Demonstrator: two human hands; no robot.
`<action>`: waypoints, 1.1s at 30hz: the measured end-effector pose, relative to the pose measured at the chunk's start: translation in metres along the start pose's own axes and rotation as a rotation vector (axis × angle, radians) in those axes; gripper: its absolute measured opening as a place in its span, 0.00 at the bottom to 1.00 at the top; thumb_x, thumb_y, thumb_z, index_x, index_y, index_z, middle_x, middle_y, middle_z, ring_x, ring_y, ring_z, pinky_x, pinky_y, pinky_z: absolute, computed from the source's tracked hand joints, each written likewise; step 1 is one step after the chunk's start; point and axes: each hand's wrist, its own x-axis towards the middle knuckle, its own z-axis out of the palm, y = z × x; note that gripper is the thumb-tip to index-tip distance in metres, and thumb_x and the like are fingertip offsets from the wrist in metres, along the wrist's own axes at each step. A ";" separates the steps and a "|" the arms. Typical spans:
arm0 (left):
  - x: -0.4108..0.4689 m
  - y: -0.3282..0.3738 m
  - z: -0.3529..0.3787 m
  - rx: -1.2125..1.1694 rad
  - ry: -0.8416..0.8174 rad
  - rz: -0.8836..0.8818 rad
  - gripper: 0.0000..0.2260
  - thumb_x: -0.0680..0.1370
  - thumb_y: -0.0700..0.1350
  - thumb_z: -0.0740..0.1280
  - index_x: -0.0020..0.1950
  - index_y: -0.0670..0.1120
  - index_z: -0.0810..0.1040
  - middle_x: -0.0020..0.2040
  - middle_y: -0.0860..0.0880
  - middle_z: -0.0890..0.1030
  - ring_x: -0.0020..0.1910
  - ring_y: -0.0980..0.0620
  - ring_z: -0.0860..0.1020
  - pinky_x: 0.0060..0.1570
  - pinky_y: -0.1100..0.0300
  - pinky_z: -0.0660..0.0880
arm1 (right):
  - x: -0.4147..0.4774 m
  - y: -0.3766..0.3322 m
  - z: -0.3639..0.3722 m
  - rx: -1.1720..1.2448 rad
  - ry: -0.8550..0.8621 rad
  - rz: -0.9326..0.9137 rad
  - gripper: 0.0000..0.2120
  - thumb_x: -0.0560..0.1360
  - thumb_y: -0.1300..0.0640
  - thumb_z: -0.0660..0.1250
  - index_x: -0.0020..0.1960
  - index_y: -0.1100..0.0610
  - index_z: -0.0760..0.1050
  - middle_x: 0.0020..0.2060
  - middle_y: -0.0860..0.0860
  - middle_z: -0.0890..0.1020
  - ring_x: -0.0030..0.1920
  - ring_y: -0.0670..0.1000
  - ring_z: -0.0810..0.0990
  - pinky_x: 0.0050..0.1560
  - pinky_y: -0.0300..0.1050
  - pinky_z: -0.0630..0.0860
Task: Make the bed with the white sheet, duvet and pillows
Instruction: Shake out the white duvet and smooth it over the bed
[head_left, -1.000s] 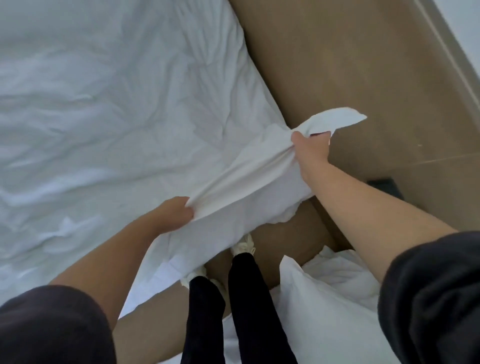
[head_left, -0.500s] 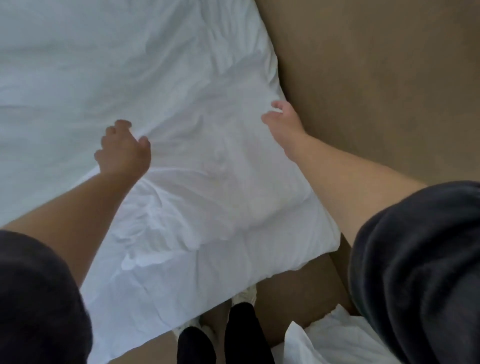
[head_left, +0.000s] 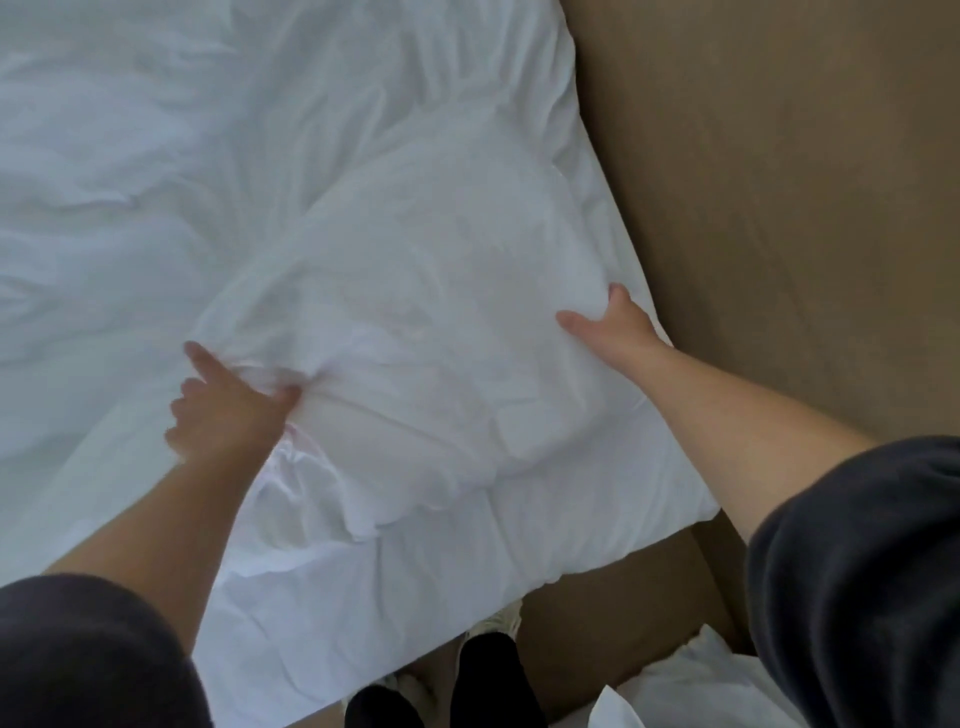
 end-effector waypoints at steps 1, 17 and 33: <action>0.004 0.000 -0.001 -0.026 -0.024 -0.017 0.29 0.76 0.56 0.67 0.69 0.40 0.64 0.65 0.33 0.71 0.65 0.33 0.70 0.61 0.42 0.68 | 0.002 -0.004 -0.001 0.036 0.003 -0.029 0.28 0.75 0.45 0.69 0.70 0.56 0.69 0.62 0.53 0.78 0.62 0.56 0.76 0.58 0.44 0.71; 0.046 0.086 -0.045 -0.163 -0.333 0.383 0.37 0.79 0.46 0.66 0.79 0.41 0.45 0.79 0.37 0.46 0.77 0.38 0.53 0.74 0.52 0.54 | -0.004 -0.047 -0.030 -0.500 0.279 -0.036 0.33 0.80 0.47 0.60 0.79 0.48 0.47 0.78 0.55 0.51 0.76 0.60 0.54 0.70 0.61 0.58; -0.056 -0.155 -0.081 -0.002 -0.310 0.303 0.32 0.81 0.48 0.60 0.80 0.47 0.45 0.80 0.47 0.44 0.79 0.48 0.47 0.74 0.43 0.55 | -0.190 -0.134 0.138 -0.858 -0.177 -0.497 0.30 0.83 0.45 0.51 0.80 0.46 0.41 0.79 0.51 0.42 0.79 0.58 0.42 0.74 0.66 0.48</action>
